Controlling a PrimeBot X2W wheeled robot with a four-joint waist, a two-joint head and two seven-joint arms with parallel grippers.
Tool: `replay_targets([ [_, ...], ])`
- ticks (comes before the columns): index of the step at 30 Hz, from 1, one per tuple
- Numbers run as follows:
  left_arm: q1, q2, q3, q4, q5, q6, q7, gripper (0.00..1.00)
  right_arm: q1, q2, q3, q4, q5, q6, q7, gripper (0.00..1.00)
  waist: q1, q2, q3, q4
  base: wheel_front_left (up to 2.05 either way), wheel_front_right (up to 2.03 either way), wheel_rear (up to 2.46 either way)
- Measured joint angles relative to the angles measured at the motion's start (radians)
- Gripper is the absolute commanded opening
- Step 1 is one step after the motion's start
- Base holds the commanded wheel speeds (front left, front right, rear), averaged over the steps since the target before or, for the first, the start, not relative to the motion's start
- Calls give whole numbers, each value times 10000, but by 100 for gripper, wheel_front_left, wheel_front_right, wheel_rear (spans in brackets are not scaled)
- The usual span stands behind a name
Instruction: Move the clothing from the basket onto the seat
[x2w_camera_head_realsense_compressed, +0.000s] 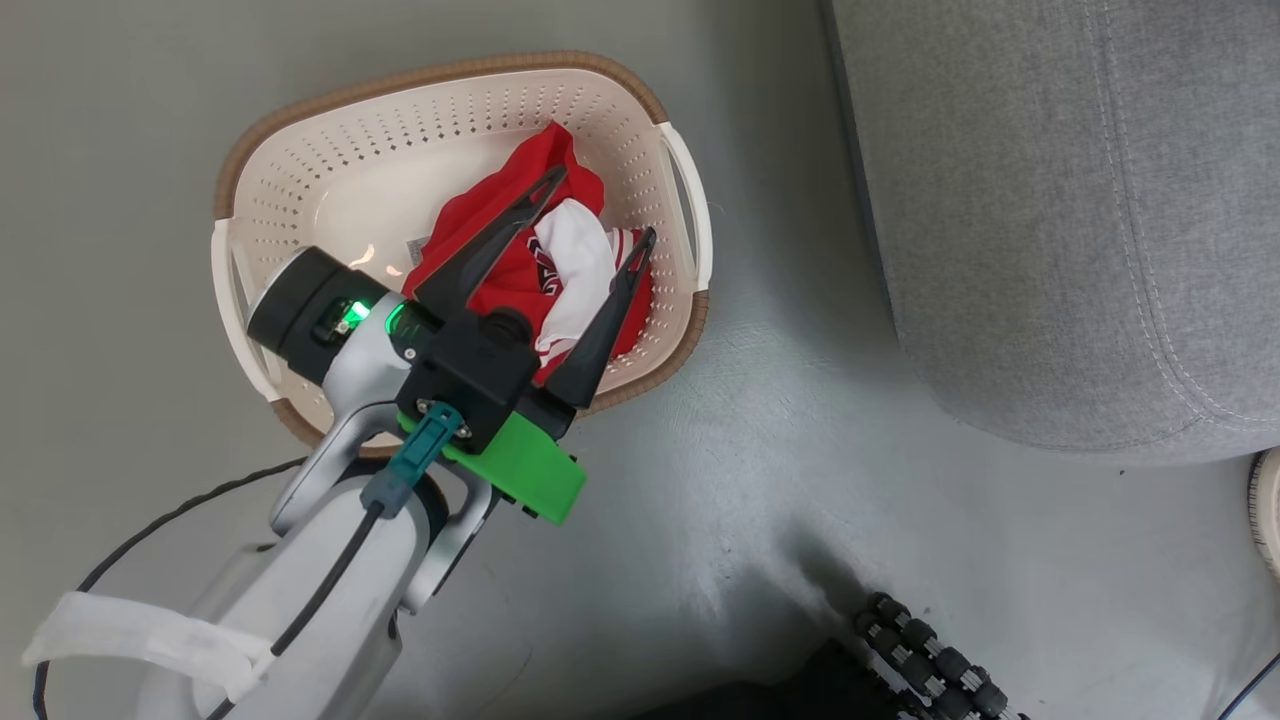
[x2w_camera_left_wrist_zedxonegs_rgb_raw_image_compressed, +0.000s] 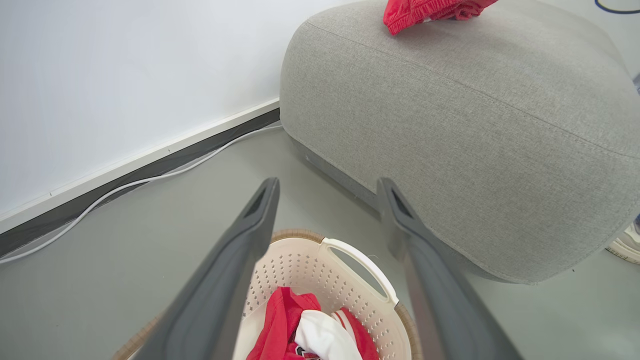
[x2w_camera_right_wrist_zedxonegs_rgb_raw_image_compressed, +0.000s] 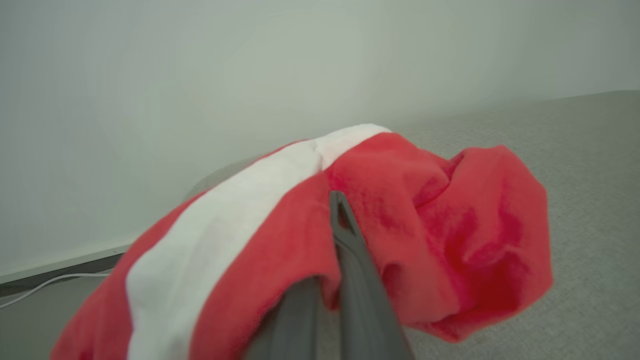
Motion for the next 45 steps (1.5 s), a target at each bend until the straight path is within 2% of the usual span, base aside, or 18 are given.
replay_targets([
  [1,0,15,8,2,0,0,0,100,5,40,2,46,-4,21,-35,100,0,0,-11,-21,0,0,0],
  [13,40,-46,121,571,-320,-2,-470,100,745,355,479,257,-529,439,-238,100,0,0,-470,-244,0,0,0],
  [19,304,-173,339,1158,-577,-2,-991,100,1516,539,460,284,-533,529,-263,100,0,0,-984,-294,0,0,0],
  [34,1305,-642,777,2424,-1511,44,-2080,100,3024,723,479,-945,-1016,702,-263,100,-1,0,-2876,-186,0,0,0],
  [45,2147,-844,1563,3216,-1983,485,-2387,100,4327,1549,727,-1779,-1235,702,-263,100,-2,0,-4384,258,0,0,0],
])
